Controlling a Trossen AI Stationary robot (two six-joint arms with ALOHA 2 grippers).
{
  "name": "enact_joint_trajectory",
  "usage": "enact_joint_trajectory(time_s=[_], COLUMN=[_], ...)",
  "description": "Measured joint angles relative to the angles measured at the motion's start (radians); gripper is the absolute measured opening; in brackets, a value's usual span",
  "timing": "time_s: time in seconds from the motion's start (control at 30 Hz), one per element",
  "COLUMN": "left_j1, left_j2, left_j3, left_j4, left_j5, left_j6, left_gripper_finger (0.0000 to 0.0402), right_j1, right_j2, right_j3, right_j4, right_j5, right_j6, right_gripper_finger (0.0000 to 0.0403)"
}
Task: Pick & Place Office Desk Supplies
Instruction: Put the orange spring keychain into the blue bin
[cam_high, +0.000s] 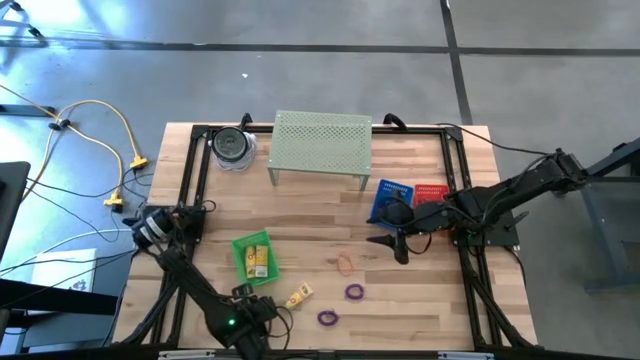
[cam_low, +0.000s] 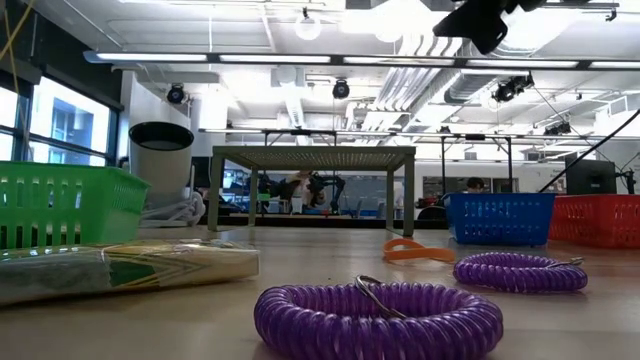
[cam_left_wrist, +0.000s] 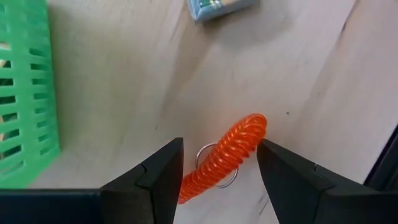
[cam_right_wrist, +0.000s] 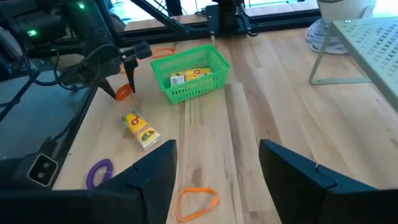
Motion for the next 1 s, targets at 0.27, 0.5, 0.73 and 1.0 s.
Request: enact_joint_trajectory(time_s=[0.27, 0.5, 0.73, 1.0], left_j1=[0.024, 0.024, 0.024, 0.057], left_j2=[0.001, 0.001, 0.001, -0.01], left_j3=[0.0, 0.0, 0.0, 0.002], left_j4=[0.002, 0.001, 0.015, 0.023], left_j5=[0.039, 0.058, 0.058, 0.049], left_j6=[0.002, 0.018, 0.028, 0.087], left_gripper_finger=[0.0194, 0.0141, 0.0028, 0.0018], right_j1=[0.0, 0.0, 0.0, 0.022], right_j2=[0.0, 0.0, 0.0, 0.0], right_j3=[0.0, 0.0, 0.0, 0.0], right_j4=[0.0, 0.0, -0.006, -0.02], right_j5=[-0.017, -0.077, -0.12, -0.188], right_j6=[-0.027, -0.027, -0.023, -0.024], right_gripper_finger=[0.0217, 0.0217, 0.0217, 0.0217])
